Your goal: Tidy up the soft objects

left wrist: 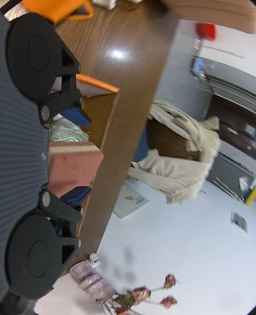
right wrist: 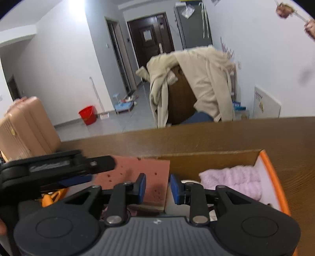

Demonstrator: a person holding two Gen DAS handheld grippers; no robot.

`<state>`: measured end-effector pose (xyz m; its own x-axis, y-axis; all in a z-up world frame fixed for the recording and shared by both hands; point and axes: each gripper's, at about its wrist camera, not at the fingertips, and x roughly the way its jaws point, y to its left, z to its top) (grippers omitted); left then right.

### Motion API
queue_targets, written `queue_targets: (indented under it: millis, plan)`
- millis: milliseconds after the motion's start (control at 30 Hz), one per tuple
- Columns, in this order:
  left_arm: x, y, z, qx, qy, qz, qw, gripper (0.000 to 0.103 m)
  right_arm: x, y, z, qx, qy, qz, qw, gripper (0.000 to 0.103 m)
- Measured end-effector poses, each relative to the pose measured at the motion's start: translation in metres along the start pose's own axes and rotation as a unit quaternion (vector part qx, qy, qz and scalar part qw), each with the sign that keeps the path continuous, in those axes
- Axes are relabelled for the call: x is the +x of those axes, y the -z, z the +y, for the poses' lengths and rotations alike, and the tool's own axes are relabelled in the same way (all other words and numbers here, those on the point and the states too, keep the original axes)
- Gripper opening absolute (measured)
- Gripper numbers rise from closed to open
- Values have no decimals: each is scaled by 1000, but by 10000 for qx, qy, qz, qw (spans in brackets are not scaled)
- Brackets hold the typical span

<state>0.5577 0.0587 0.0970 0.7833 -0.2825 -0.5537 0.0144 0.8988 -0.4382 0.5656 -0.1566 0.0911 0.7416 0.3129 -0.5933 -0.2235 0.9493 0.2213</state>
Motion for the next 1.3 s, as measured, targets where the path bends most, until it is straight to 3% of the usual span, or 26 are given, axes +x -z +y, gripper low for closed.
queue_targets:
  millis: [133, 300, 467, 733, 833, 967, 1300]
  plan:
    - [-48, -3, -20, 409, 28, -337, 9986, 75, -48, -6, -1, -95, 41, -302, 9995, 28]
    - [-108, 6, -45, 888, -81, -713, 9935, 81, -117, -4, -11, -252, 85, -636, 9976, 37]
    - [-153, 40, -57, 1411, -349, -927, 9850, 84, -182, 20, -30, -662, 342, -843, 9936, 52]
    - [-206, 96, -63, 1580, -723, -1137, 9782, 85, -240, 65, -59, -550, 342, -966, 9932, 59]
    - [-230, 124, -63, 1719, -756, -1442, 9716, 92, -252, 90, -53, -541, 307, -1129, 9917, 66]
    - [-260, 180, -59, 2010, -902, -2056, 9535, 99, -268, 136, -38, -629, 186, -1548, 9858, 75]
    - [-307, 316, -52, 1968, -1238, -2353, 9437, 103, -316, 274, -9, -687, -41, -1985, 9777, 88]
